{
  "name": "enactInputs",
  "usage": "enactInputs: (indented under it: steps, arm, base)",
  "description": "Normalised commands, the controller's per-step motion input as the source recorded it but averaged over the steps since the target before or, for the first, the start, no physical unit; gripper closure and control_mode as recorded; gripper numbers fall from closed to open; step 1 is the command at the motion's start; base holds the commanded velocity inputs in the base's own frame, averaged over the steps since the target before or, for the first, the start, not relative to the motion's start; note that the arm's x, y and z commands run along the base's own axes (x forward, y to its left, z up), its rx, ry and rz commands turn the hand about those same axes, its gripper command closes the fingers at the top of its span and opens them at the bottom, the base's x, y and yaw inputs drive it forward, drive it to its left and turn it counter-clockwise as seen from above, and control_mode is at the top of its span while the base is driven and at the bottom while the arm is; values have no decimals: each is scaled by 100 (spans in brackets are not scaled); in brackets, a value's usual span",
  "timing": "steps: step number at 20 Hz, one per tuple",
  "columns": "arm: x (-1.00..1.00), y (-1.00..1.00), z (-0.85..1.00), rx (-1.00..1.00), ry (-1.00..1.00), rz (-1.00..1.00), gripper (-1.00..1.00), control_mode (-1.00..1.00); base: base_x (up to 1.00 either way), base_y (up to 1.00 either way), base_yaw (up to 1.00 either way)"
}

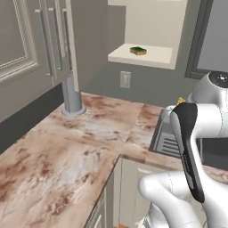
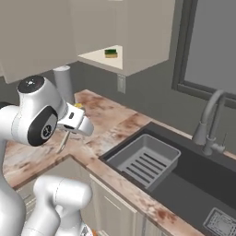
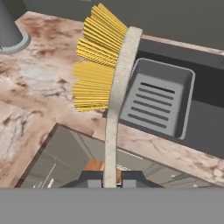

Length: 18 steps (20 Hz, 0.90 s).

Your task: Pick up the dish brush and sponge from the sink, and place them back in the cabinet, and close the cabinet door.

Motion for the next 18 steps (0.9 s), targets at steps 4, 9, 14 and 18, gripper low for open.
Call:
enactInputs:
  steps: [4, 9, 14, 18]
  arm:
    - [0, 0, 0, 0, 0, 0, 100, 100]
    - [0, 0, 0, 0, 0, 0, 100, 100]
    - [0, 0, 0, 0, 0, 0, 100, 100]
    - [0, 0, 0, 0, 0, 0, 100, 100]
  base:
    - [0, 1, 30]
    - [8, 0, 29]
    - [23, 11, 19]
    - [40, 20, 11]
